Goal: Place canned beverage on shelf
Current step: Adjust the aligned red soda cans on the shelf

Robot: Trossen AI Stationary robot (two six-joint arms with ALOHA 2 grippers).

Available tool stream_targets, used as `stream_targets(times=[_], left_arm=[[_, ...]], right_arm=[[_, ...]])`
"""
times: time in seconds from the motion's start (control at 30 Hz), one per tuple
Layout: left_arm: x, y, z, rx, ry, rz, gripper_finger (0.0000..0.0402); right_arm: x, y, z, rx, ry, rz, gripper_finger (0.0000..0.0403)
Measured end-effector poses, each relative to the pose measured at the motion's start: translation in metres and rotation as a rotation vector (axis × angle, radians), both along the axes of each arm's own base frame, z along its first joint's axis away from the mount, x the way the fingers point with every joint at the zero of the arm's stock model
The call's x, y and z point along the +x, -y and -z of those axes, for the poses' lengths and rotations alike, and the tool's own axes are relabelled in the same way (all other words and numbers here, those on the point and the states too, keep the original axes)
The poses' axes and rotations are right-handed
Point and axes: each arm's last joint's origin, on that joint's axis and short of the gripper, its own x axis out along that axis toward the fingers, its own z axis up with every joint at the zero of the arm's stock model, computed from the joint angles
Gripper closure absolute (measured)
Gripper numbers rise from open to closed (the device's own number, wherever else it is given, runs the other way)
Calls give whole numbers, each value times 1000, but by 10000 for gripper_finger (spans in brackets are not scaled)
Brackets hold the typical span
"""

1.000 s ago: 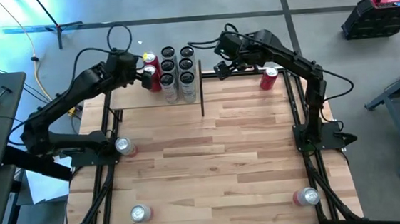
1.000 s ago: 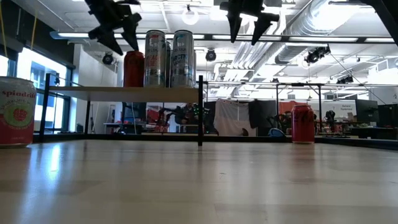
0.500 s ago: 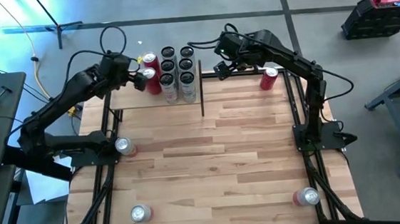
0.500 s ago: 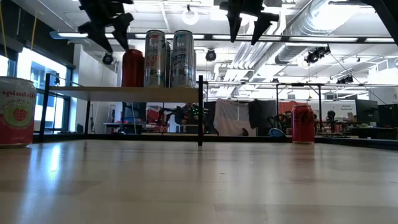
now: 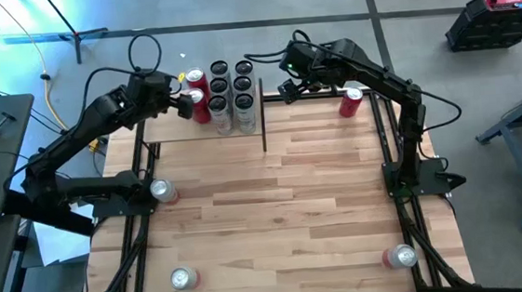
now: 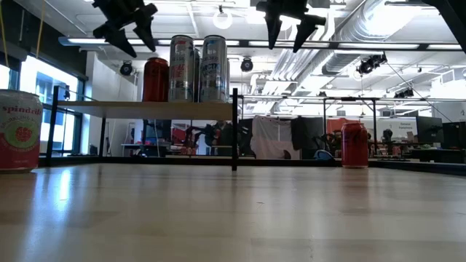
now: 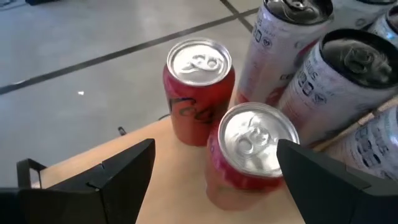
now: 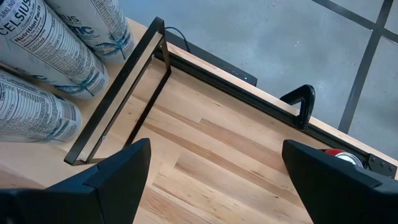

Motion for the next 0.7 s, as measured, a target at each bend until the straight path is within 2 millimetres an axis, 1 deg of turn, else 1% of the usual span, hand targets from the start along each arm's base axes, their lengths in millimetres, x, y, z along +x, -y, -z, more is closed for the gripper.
stream_targets(times=[0.2,0.3,0.47,0.7], left_arm=[[11,-8,10,-32,-36,-7,76],[15,-10,12,-36,-39,-8,76],[13,-9,12,-27,-63,-10,76],[2,-3,8,0,-101,-27,76]], right_arm=[[1,0,0,-3,7,0,54],[1,-1,0,-3,7,-5,54],[4,-7,0,-3,7,-23,54],[6,-14,0,-3,7,-43,54]])
